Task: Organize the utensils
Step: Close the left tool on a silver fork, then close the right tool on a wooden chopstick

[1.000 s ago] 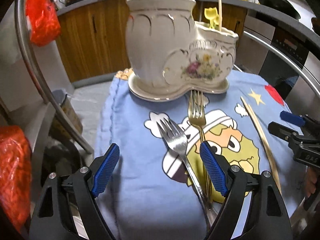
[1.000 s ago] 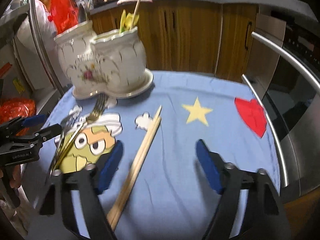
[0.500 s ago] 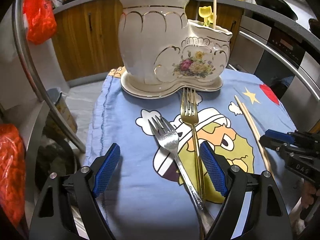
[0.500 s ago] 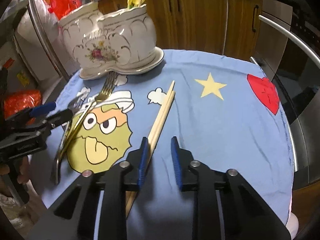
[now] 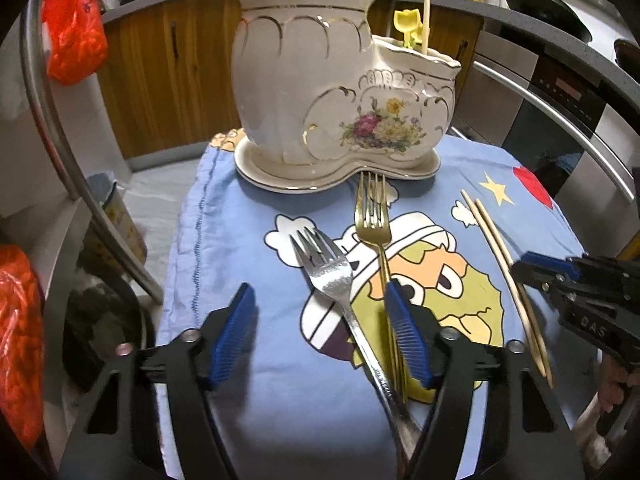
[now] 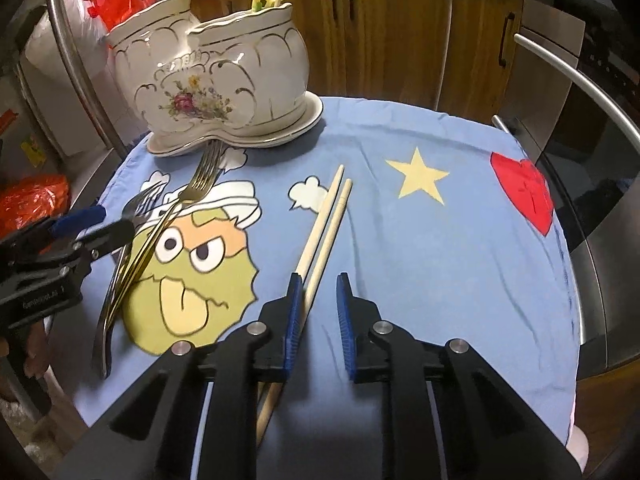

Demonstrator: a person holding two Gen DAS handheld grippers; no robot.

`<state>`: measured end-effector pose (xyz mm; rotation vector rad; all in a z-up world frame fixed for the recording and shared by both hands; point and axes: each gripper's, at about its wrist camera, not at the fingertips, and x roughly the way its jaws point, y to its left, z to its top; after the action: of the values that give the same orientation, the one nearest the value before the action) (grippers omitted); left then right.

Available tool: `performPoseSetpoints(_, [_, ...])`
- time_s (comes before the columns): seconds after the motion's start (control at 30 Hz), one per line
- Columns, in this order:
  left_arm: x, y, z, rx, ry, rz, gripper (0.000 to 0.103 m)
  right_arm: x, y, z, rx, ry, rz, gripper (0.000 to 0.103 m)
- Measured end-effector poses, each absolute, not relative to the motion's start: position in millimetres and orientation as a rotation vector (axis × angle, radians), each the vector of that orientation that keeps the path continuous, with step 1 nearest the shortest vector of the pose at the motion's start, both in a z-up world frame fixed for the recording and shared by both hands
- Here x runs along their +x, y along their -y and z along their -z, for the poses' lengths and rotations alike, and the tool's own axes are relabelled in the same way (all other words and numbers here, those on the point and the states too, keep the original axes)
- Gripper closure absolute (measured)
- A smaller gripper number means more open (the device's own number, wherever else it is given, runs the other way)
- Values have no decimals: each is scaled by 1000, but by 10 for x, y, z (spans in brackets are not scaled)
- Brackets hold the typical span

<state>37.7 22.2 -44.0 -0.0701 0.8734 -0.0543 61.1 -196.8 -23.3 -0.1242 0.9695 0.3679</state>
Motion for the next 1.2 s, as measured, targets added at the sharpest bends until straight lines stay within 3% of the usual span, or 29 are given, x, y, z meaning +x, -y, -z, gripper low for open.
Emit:
performPoseSetpoints(0.23, [391, -125, 490, -74, -901, 75, 56, 752, 1954, 233, -94, -998, -385, 85])
performPoseSetpoints(0.4, [442, -110, 530, -58, -906, 42, 80, 728, 1971, 253, -67, -1011, -401, 85])
performPoseSetpoints(0.6, [468, -148, 549, -74, -878, 72, 95, 702, 2008, 253, -40, -1015, -406, 85])
performPoseSetpoints(0.7, [467, -224, 544, -134, -877, 98, 100, 683, 2038, 236, -28, -1019, -417, 85])
performPoseSetpoints(1.2, [359, -191, 344, -107, -793, 120, 100, 677, 2046, 141, -51, -971, -398, 87])
